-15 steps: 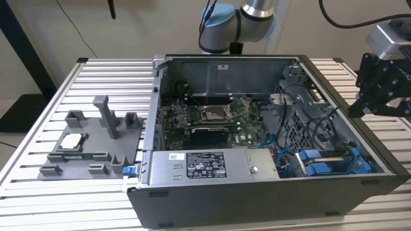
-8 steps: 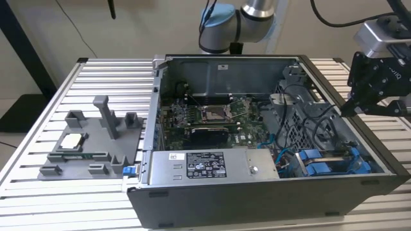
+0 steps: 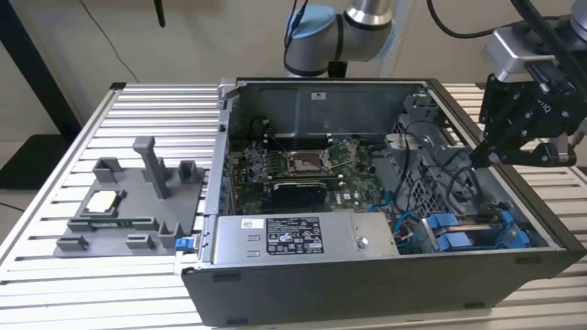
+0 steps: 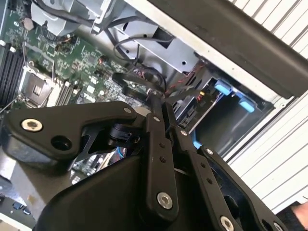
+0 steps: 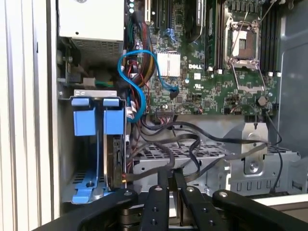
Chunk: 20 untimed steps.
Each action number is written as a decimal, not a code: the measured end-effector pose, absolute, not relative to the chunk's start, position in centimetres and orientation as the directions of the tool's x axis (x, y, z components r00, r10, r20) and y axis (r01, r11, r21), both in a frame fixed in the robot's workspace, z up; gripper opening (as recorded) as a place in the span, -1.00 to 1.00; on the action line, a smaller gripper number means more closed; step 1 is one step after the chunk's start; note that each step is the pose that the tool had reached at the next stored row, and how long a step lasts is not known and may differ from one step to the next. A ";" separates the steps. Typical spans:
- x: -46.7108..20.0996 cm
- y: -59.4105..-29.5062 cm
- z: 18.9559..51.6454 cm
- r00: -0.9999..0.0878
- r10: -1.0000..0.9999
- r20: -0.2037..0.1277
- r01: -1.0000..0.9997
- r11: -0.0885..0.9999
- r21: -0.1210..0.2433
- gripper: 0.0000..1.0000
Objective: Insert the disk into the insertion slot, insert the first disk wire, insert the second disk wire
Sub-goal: 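Insert the second disk wire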
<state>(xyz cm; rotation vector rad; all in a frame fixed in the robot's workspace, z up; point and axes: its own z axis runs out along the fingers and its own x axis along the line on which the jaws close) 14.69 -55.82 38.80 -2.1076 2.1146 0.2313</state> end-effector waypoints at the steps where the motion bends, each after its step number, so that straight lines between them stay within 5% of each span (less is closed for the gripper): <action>1: 14.4 -55.8 38.8 -0.004 -0.977 -0.211 -1.000 0.003 0.005 -0.67; 9: 12.5 -55.8 38.7 -0.002 -0.981 -0.196 -1.000 0.002 0.000 -0.67; 20: 11.8 -55.8 38.5 0.008 -0.996 -0.094 -0.999 -0.004 -0.050 -0.67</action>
